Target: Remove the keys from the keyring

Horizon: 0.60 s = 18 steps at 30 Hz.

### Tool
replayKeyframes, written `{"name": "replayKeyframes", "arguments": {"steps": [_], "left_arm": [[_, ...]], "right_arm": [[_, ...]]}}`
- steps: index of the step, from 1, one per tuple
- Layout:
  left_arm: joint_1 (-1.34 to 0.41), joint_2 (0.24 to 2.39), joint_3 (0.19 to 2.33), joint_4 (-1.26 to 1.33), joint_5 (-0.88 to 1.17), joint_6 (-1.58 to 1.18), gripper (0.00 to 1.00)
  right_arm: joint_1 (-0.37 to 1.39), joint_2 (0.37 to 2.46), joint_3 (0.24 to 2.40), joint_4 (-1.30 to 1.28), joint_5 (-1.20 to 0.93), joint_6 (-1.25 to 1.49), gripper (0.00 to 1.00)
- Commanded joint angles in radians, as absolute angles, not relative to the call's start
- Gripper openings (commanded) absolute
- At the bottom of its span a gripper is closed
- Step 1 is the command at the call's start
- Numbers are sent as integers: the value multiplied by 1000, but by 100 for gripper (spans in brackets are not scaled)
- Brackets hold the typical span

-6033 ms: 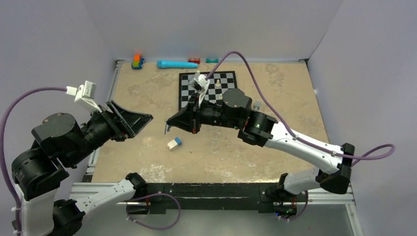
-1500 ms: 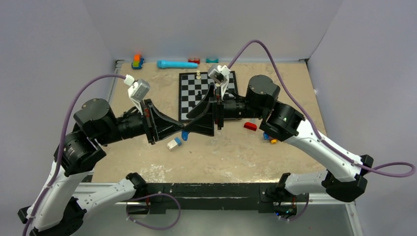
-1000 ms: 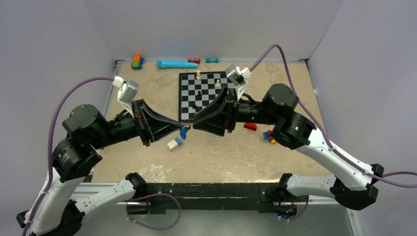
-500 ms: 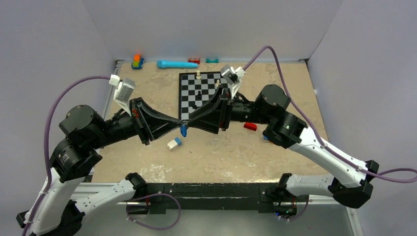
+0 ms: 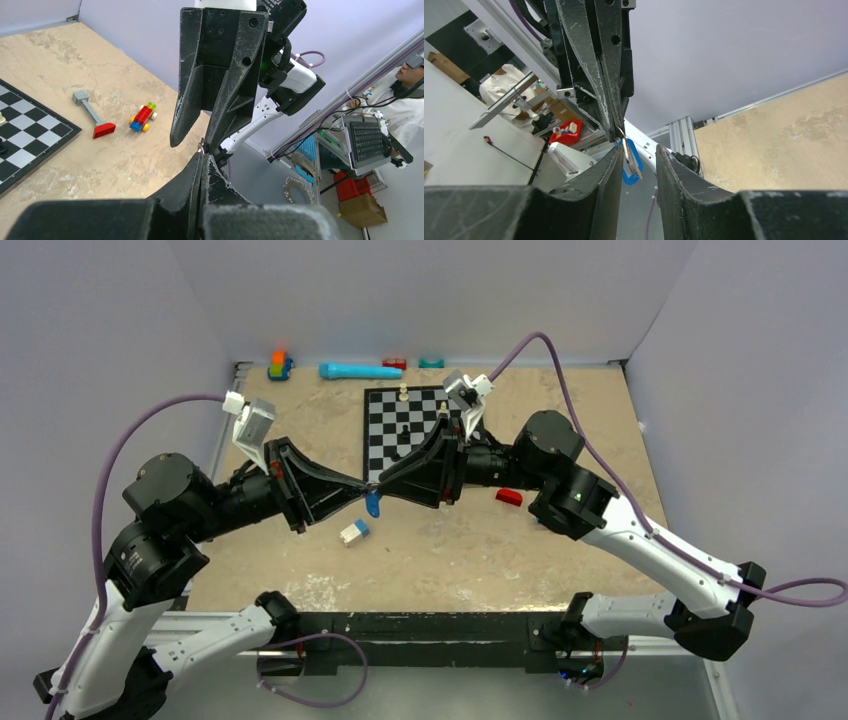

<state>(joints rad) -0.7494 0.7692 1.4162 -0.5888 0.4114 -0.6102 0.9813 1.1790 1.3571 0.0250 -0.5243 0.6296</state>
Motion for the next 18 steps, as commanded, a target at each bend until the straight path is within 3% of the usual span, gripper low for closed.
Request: {"name": "replayKeyframes", "arguments": {"steps": [1, 18], "left_arm": [[-753, 765, 1420, -557, 403, -613, 0], [-753, 778, 1417, -540, 412, -618, 0]], "right_arm": [[984, 1165, 1385, 93, -556, 633, 35], [986, 1200, 1408, 114, -586, 643, 26]]}}
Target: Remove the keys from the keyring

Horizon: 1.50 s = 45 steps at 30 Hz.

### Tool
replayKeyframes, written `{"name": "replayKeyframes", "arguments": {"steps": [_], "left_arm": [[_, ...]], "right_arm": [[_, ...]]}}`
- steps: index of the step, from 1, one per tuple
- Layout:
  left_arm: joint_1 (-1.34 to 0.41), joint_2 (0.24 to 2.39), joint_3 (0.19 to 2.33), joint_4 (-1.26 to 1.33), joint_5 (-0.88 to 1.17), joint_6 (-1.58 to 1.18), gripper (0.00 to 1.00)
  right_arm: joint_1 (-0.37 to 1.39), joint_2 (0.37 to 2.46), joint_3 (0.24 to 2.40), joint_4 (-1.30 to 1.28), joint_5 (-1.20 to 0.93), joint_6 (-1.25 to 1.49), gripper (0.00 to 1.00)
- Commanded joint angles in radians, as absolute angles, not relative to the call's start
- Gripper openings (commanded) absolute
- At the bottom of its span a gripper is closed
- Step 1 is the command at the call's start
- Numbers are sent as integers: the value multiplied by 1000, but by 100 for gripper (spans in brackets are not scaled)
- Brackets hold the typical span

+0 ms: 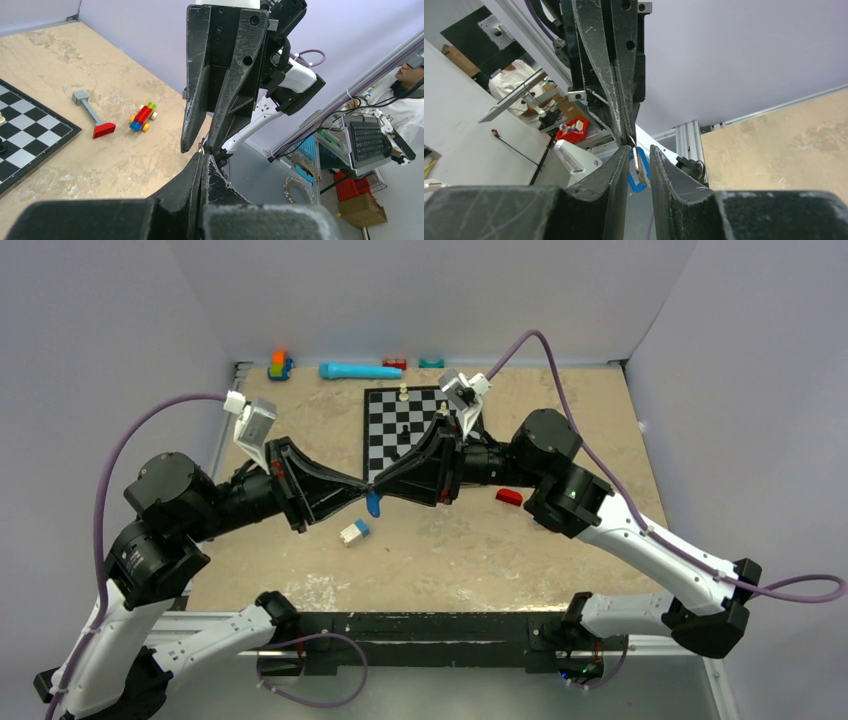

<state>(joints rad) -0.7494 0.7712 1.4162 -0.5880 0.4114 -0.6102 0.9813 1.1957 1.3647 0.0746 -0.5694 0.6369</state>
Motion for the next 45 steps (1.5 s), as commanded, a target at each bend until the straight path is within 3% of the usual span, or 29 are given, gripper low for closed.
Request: {"name": "replayKeyframes", "arguments": {"steps": [1, 10, 19, 27, 31, 37, 45], "left_arm": [[-755, 778, 1417, -540, 413, -620, 0], [-753, 778, 1412, -529, 411, -623, 0], [-753, 772, 1402, -500, 402, -640, 0], [-754, 765, 1410, -503, 390, -640, 0], [-754, 764, 1411, -506, 383, -637, 0], [-753, 769, 1414, -498, 383, -642, 0], [-753, 766, 1401, -456, 372, -665, 0]], "right_arm": [[986, 1201, 1408, 115, -586, 643, 26], [986, 1198, 1401, 111, -580, 638, 17], [986, 1177, 1370, 130, -576, 648, 28], [986, 1162, 1362, 128, -574, 646, 27], [986, 1162, 1358, 129, -589, 646, 20], [986, 1171, 1364, 132, -593, 647, 0], [987, 1189, 1375, 146, -592, 658, 0]]}}
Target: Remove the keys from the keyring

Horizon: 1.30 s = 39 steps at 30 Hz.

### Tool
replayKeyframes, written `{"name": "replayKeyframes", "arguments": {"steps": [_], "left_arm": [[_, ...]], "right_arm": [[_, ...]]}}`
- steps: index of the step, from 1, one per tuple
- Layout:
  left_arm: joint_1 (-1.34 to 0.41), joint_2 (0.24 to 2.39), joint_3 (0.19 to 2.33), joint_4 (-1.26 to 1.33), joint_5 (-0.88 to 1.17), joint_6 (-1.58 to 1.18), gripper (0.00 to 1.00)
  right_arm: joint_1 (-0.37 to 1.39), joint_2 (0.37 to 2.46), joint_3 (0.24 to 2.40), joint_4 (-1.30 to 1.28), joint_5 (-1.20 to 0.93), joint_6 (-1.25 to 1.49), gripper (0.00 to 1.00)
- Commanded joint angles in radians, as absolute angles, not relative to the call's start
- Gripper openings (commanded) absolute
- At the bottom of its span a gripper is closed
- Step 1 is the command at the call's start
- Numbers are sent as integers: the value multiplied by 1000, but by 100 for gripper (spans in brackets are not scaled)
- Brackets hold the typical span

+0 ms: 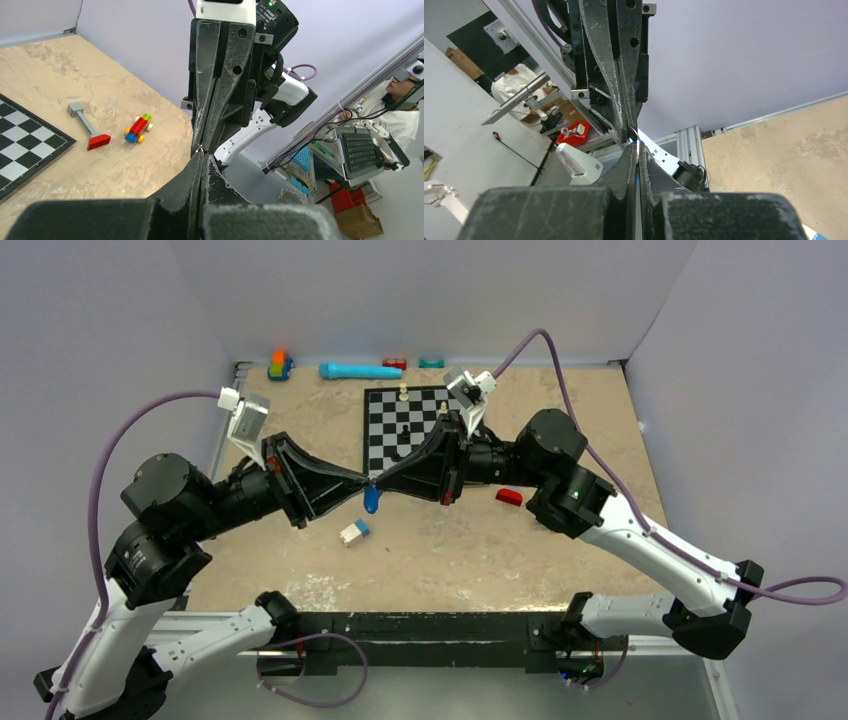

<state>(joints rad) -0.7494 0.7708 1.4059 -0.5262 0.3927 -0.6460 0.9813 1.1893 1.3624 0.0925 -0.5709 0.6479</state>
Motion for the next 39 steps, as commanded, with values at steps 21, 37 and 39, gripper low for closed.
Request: {"name": "replayKeyframes", "arguments": {"steps": [21, 37, 39], "left_arm": [[-754, 694, 1269, -313, 257, -735, 0], [-753, 690, 1278, -322, 245, -729, 0], [-752, 690, 1282, -322, 244, -729, 0]], "right_arm": [[995, 1213, 1371, 241, -575, 727, 1], [994, 1196, 1391, 184, -544, 693, 38], [995, 1190, 1385, 174, -535, 688, 35]]}}
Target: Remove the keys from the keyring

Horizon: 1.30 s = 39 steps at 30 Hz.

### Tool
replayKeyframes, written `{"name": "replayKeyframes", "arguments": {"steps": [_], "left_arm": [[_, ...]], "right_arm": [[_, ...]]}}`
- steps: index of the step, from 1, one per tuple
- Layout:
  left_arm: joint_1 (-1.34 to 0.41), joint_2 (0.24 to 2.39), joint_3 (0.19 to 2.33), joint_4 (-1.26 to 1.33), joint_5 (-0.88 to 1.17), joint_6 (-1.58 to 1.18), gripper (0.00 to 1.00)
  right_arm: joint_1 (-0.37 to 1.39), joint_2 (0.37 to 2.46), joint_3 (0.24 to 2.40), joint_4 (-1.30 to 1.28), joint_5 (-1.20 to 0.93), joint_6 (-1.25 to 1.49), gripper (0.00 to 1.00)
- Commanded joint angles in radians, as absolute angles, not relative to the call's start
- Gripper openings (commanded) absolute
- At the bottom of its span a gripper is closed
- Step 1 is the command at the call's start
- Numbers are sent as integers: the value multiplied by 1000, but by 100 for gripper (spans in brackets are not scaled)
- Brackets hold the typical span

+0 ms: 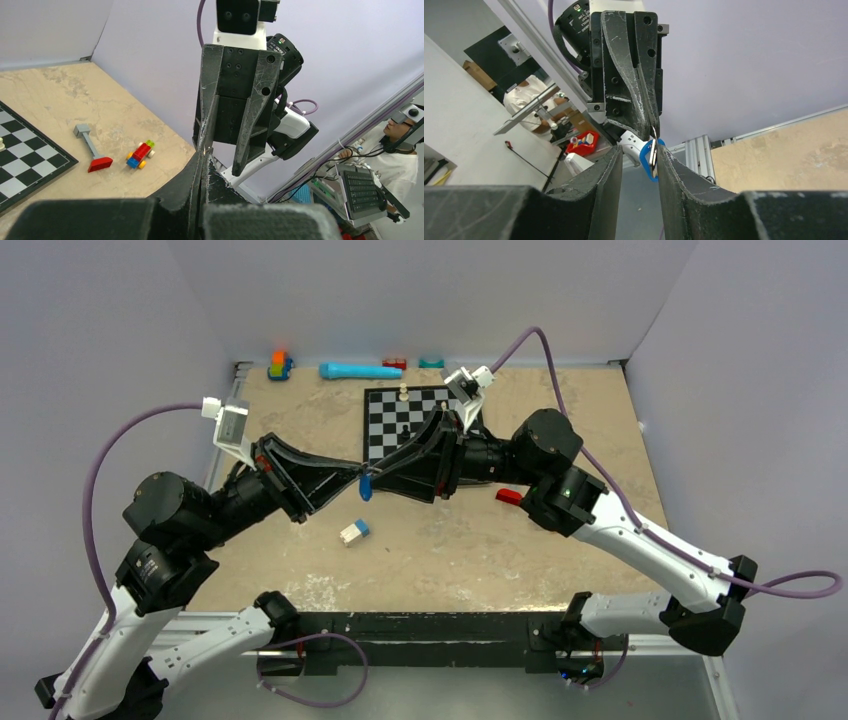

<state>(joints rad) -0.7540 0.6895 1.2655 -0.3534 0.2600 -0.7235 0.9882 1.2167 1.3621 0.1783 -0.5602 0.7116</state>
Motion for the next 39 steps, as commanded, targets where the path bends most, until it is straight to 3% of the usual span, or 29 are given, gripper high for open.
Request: {"name": "replayKeyframes", "arguments": {"steps": [1, 10, 17, 23, 39], "left_arm": [[-753, 690, 1282, -323, 244, -729, 0], [-754, 686, 1284, -321, 240, -730, 0], [-753, 675, 1270, -304, 228, -744, 0], [-753, 661, 1246, -272, 212, -760, 0], [-754, 661, 1229, -235, 205, -784, 0]], "right_arm": [[994, 1186, 1382, 174, -533, 685, 35], [994, 1194, 1380, 172, -528, 679, 16], [994, 1190, 1351, 204, -530, 696, 13], [993, 1199, 1348, 216, -537, 710, 23], [995, 1217, 1362, 237, -543, 720, 0]]}}
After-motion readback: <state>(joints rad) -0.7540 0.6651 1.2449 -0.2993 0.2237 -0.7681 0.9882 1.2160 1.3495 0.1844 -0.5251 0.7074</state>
